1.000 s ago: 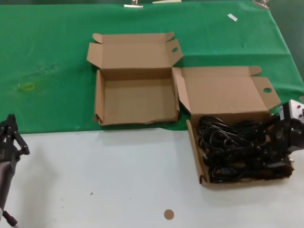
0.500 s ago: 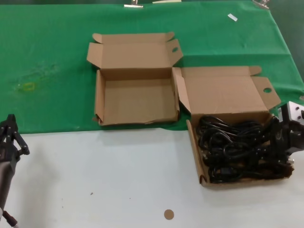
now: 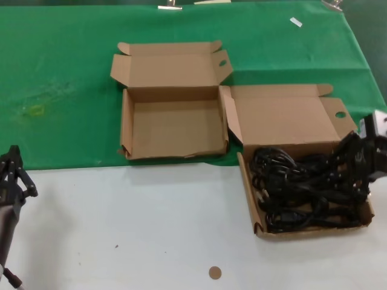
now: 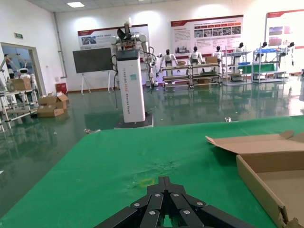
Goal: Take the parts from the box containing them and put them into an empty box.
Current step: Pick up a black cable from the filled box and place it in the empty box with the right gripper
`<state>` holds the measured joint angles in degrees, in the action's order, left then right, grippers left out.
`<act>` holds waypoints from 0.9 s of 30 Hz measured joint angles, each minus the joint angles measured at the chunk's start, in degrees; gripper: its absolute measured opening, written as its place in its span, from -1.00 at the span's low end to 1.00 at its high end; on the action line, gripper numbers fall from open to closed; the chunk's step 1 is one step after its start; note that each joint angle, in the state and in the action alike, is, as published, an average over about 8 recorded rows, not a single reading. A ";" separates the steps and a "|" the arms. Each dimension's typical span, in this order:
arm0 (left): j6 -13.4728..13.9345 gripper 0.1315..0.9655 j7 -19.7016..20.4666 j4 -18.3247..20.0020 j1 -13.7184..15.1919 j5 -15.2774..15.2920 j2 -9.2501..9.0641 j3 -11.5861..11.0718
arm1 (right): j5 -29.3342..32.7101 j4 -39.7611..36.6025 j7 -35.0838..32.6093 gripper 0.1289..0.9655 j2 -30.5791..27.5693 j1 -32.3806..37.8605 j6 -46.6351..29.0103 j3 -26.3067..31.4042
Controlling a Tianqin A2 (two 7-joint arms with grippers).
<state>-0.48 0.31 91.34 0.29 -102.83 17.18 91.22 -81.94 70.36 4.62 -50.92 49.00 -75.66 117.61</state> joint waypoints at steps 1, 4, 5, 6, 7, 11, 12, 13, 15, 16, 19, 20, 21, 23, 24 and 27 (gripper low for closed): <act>0.00 -0.97 0.00 0.00 0.00 0.00 0.00 0.00 | 0.05 0.21 0.19 -0.78 0.05 0.42 -0.15 -0.08; 0.00 -0.97 0.00 0.00 0.00 0.00 0.00 0.00 | 0.41 0.55 0.66 -0.78 0.60 1.97 -0.30 -0.23; 0.00 -0.97 0.00 0.00 0.00 0.00 0.00 0.00 | 0.60 0.53 0.77 -0.78 0.93 2.59 -0.24 -0.24; 0.00 -0.97 0.00 0.00 0.00 0.00 0.00 0.00 | 0.81 0.44 0.85 -0.78 1.33 3.23 -0.14 -0.23; 0.00 -0.97 0.00 0.00 0.00 0.00 0.00 0.00 | 1.04 0.27 0.91 -0.78 1.79 3.89 0.01 -0.19; 0.00 -0.97 0.00 0.00 0.00 0.00 0.00 0.00 | 2.26 -1.28 0.81 -0.78 4.34 6.82 0.91 0.32; 0.00 -0.97 0.00 0.00 0.00 0.00 0.00 0.00 | 2.61 -1.87 0.71 -0.79 5.13 7.58 1.19 0.54; 0.00 -0.97 0.00 0.00 0.00 0.00 0.00 0.00 | 2.97 -2.52 0.58 -0.79 5.95 8.31 1.47 0.78; 0.00 -0.97 0.00 0.00 0.00 0.00 0.00 0.00 | 3.74 -4.07 0.24 -0.79 7.77 9.77 2.10 1.37; 0.00 -0.97 0.00 0.00 0.00 0.00 0.00 0.00 | 4.13 -4.99 0.02 -0.79 8.76 10.49 2.44 1.71; 0.00 -0.97 0.00 0.00 0.00 0.00 0.00 0.00 | 5.27 -8.19 -0.79 -0.79 11.97 12.63 3.58 2.79; 0.00 -0.97 0.00 0.00 0.00 0.00 0.00 0.00 | 5.62 -9.43 -1.12 -0.79 13.11 13.35 3.99 3.16; 0.00 -0.97 0.00 0.00 0.00 0.00 0.00 0.00 | 5.97 -10.73 -1.49 -0.79 14.28 14.08 4.43 3.53; 0.00 -0.97 0.00 0.00 0.00 0.00 0.00 0.00 | 6.62 -13.63 -2.36 -0.79 16.71 15.58 5.37 4.26; 0.00 -0.97 0.00 0.00 0.00 0.00 0.00 0.00 | 6.92 -15.14 -2.84 -0.79 17.93 16.33 5.86 4.60; 0.00 -0.97 0.00 0.00 0.00 0.00 0.00 0.00 | 7.71 -20.16 -4.56 -0.79 21.72 18.68 7.46 5.56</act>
<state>-0.48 0.31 91.34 0.29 -102.83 17.18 91.22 -74.23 50.21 0.06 -29.20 67.68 -68.20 123.17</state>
